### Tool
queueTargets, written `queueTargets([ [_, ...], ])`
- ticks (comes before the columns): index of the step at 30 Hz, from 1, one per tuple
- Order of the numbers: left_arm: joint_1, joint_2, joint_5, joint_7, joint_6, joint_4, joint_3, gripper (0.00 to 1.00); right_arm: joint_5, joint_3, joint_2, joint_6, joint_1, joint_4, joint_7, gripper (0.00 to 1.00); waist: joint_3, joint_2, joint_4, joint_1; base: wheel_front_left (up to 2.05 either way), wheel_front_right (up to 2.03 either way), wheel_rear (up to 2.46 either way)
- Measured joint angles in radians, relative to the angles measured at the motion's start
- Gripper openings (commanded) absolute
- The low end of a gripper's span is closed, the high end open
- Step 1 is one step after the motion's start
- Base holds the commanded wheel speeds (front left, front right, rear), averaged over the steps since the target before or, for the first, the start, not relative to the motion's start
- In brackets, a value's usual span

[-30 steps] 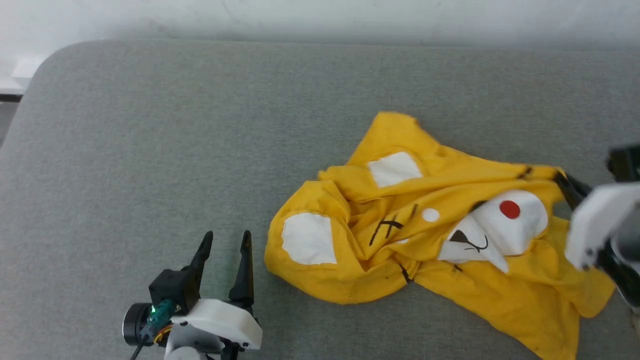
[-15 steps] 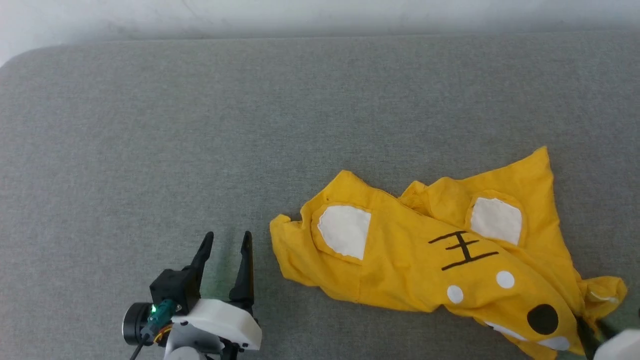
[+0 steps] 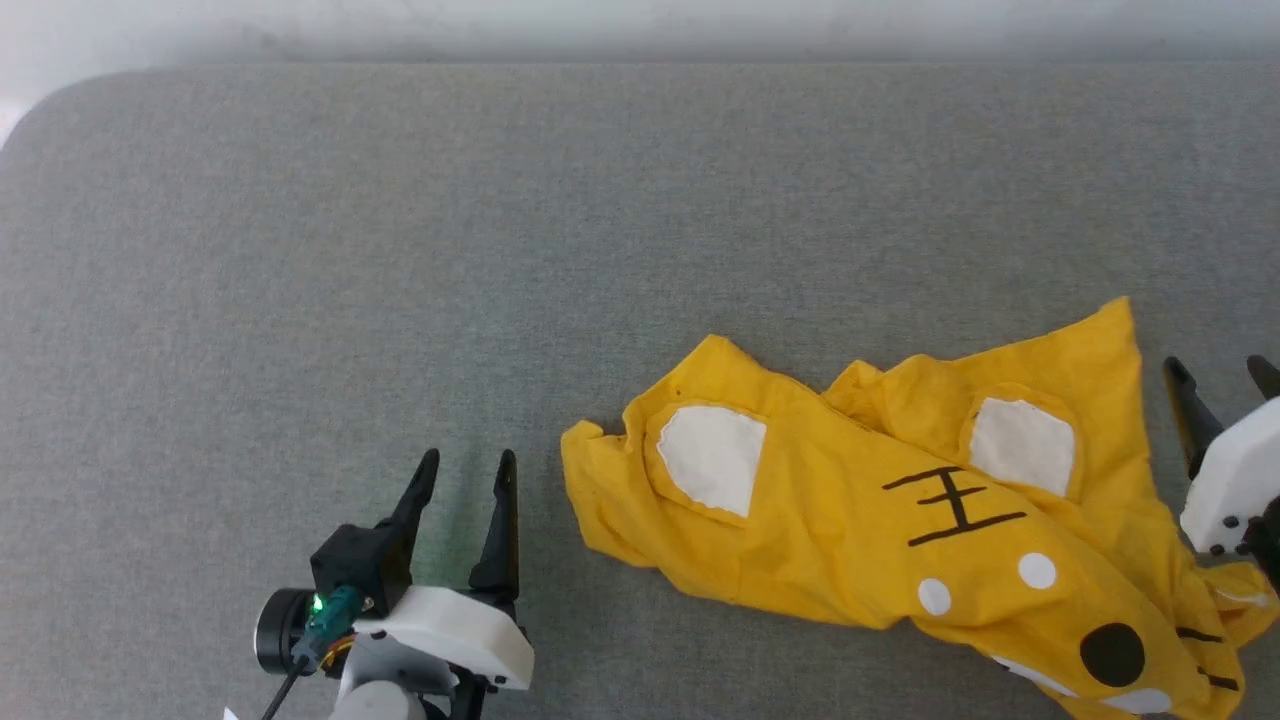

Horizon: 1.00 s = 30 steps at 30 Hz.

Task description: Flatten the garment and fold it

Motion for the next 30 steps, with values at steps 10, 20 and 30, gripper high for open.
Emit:
queueTargets([
  [10, -0.024, -0.006, 0.003, 0.0, -0.008, 0.007, -0.014, 1.0, -0.035, 0.099, -0.05, 0.0, -0.137, 0.337, -0.002, 0.12, 0.054, 0.0, 0.061, 0.0, 0.0, 0.0, 0.0],
  [20, -0.035, -0.007, 0.003, 0.0, -0.008, 0.014, -0.016, 1.0, -0.021, 0.226, -0.146, 0.0, -0.295, 0.353, -0.046, 0.0, 0.054, 0.0, 0.078, 0.0, 0.0, 0.0, 0.0],
  [30, -0.081, -0.027, 0.005, -0.004, -0.016, 0.016, -0.026, 1.0, -0.105, 0.179, -0.319, 0.0, -0.614, 0.338, -0.097, 0.0, 0.119, 0.0, 0.082, 0.0001, 0.0, 0.0, 0.0],
])
